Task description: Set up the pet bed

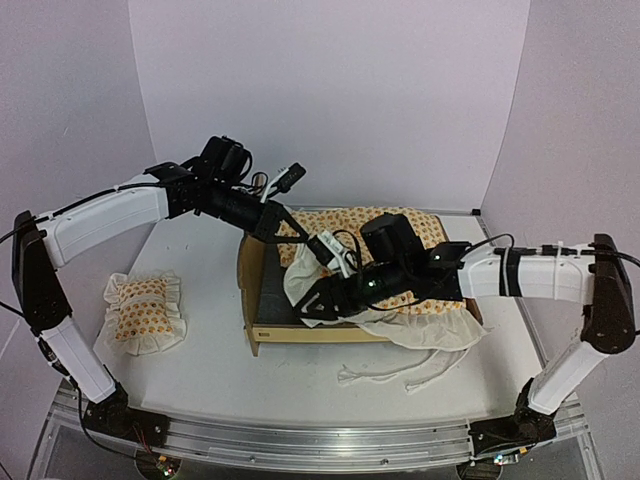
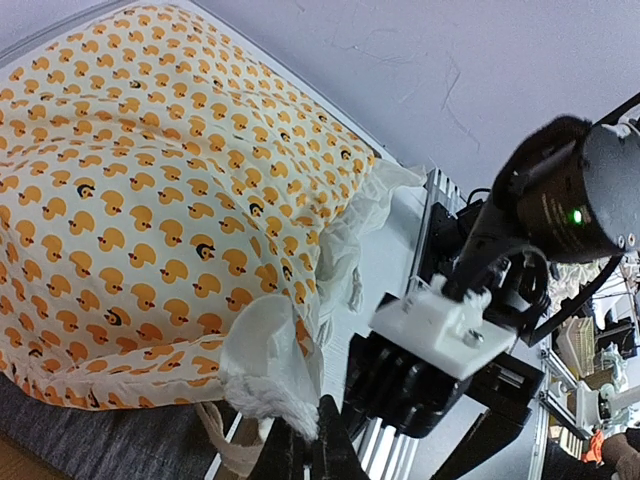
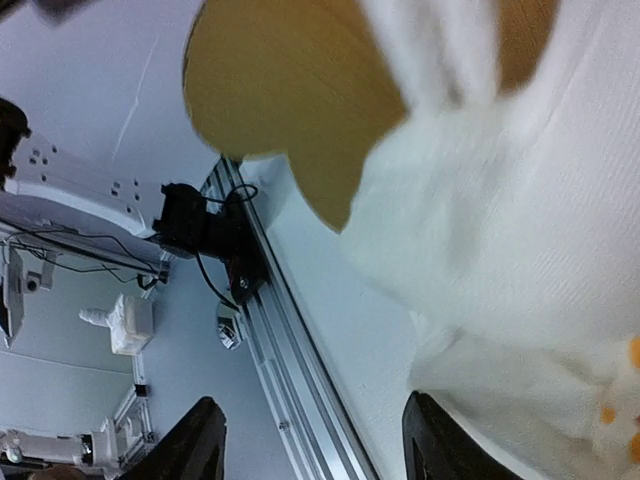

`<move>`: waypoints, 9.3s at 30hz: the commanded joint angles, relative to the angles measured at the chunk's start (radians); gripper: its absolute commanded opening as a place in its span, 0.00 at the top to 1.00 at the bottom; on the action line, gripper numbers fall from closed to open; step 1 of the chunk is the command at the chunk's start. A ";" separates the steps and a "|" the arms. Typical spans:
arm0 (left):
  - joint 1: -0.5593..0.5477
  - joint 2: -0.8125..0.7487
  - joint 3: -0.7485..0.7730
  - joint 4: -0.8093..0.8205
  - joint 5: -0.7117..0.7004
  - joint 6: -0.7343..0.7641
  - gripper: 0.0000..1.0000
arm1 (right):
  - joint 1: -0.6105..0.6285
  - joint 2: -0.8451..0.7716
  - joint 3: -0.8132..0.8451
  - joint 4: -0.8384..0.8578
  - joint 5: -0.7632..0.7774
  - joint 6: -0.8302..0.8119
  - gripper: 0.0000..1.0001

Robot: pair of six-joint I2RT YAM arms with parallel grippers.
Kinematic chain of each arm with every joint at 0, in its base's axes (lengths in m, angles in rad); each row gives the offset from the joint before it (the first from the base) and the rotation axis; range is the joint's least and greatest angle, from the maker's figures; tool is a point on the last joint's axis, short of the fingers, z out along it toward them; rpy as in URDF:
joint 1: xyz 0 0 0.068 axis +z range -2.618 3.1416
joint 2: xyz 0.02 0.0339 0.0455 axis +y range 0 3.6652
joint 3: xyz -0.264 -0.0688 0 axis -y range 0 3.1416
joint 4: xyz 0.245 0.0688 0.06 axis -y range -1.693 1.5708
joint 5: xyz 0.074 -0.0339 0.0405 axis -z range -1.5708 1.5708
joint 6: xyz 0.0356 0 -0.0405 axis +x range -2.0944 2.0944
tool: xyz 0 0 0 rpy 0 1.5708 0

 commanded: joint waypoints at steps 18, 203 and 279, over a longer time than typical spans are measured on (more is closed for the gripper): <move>0.008 -0.039 0.024 0.098 0.019 -0.019 1.00 | 0.129 0.064 -0.054 0.251 0.339 -0.122 0.64; -0.322 -0.623 -0.406 0.257 -0.761 -0.031 1.00 | -0.156 0.119 0.130 0.206 -0.194 0.266 1.00; -0.322 -0.693 -0.572 0.302 -0.670 -0.084 1.00 | 0.149 0.108 0.366 -0.935 0.326 -0.151 0.34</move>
